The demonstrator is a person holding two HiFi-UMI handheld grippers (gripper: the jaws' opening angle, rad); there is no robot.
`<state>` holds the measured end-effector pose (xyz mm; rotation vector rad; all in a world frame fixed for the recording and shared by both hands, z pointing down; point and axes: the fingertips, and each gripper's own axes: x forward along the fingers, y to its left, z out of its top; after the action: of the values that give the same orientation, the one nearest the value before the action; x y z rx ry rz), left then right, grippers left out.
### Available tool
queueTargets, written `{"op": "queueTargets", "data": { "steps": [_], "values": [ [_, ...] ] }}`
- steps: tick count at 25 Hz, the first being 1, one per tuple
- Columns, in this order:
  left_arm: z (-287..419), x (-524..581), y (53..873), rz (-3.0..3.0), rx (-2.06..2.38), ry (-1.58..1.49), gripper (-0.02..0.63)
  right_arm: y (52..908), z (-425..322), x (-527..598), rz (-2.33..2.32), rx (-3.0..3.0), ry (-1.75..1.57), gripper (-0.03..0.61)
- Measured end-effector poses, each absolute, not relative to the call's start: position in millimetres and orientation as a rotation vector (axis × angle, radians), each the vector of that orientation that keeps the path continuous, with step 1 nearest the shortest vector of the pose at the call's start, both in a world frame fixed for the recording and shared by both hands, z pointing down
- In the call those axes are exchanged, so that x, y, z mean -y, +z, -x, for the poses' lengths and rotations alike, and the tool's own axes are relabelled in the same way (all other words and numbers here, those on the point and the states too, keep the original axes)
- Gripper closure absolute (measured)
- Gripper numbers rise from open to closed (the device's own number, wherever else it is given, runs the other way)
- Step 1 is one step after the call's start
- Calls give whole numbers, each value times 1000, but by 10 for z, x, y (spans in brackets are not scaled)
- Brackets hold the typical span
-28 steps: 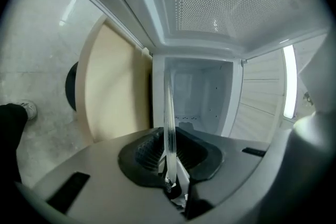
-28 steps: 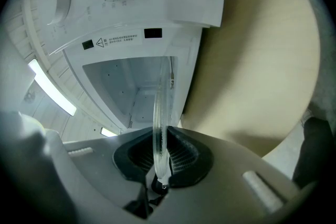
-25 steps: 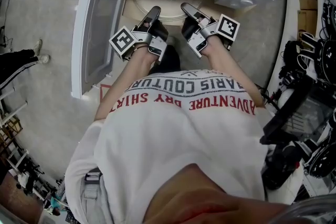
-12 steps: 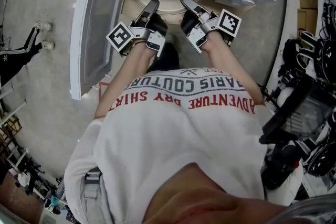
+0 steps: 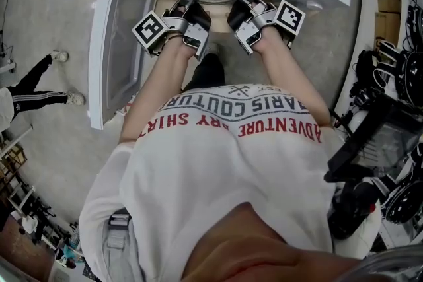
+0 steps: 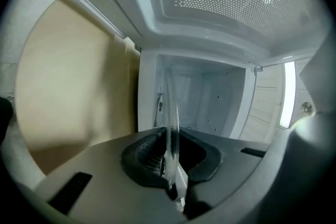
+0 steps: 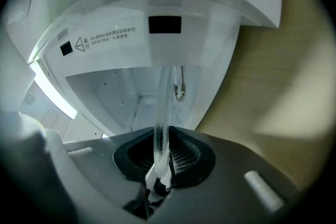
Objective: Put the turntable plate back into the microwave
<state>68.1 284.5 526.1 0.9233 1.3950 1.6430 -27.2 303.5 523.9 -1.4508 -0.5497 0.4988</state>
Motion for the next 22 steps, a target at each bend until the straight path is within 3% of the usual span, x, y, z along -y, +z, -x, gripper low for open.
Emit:
{"op": "queueTargets", "data": {
  "steps": [22],
  "values": [
    [-746, -3082, 5308, -975, -1443, 1667, 589, 5239, -64, -2815, 1475, 516, 444, 549]
  ]
}}
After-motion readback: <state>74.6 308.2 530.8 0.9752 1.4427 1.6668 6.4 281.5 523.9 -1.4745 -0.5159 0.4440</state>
